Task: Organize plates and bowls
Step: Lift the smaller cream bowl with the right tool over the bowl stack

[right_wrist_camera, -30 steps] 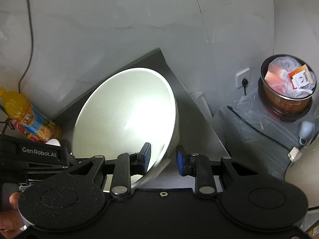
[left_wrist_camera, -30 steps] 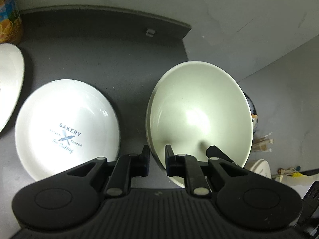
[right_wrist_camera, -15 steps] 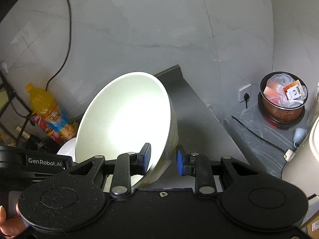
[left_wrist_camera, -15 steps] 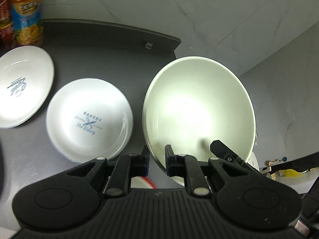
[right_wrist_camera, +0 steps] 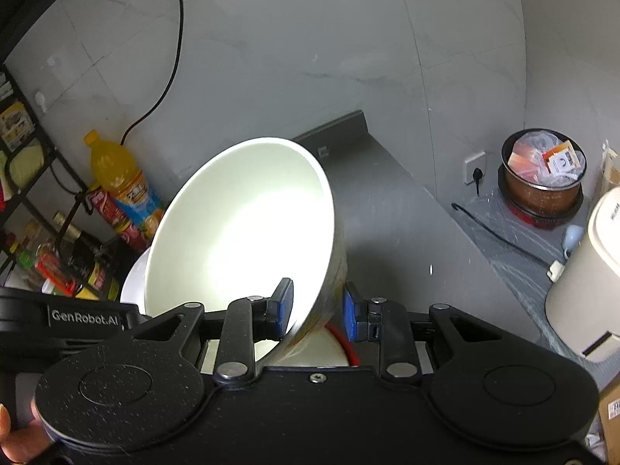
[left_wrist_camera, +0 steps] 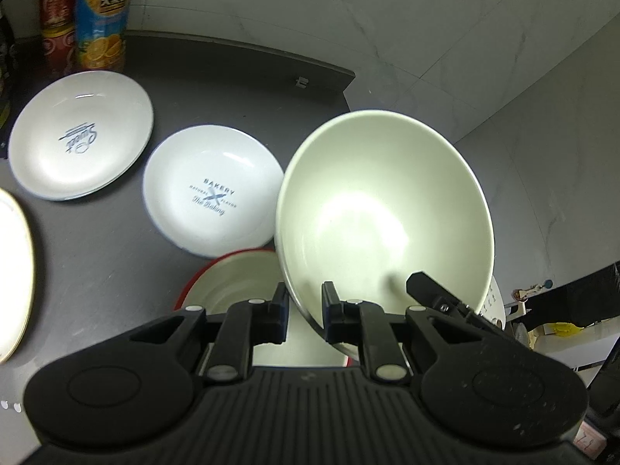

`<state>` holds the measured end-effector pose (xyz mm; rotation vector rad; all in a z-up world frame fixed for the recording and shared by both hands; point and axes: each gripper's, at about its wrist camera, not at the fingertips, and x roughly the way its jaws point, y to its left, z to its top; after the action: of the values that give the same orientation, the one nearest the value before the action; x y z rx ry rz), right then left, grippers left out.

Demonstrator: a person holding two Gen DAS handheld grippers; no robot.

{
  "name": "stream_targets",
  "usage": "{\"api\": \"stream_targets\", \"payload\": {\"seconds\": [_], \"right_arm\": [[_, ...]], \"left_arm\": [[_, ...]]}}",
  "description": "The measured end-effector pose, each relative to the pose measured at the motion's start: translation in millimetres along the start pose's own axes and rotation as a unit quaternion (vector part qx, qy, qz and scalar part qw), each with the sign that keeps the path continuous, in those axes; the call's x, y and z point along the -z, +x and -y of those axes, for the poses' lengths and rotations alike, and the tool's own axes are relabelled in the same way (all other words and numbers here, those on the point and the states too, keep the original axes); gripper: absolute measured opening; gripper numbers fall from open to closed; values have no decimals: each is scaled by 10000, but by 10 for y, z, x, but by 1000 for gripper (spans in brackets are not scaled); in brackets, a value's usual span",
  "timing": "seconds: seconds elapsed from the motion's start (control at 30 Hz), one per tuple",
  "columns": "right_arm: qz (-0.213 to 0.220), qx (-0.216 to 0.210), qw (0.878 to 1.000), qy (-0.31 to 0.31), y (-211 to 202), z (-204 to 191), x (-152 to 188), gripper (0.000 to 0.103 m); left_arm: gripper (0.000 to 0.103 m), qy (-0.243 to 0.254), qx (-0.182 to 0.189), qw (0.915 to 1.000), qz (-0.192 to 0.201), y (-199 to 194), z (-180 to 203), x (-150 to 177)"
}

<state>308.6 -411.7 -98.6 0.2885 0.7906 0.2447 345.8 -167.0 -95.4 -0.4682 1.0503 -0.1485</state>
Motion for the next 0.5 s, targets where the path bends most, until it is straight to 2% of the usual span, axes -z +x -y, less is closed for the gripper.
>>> {"api": "stream_targets", "payload": {"seconds": [0.23, 0.5], "right_arm": [[-160, 46, 9998, -108, -64, -121, 274, 27], [-470, 92, 9985, -248, -11, -198, 506, 27]], "left_arm": [[14, -107, 16, 9999, -11, -126, -211, 242], [15, -292, 3, 9995, -100, -90, -435, 446]]}}
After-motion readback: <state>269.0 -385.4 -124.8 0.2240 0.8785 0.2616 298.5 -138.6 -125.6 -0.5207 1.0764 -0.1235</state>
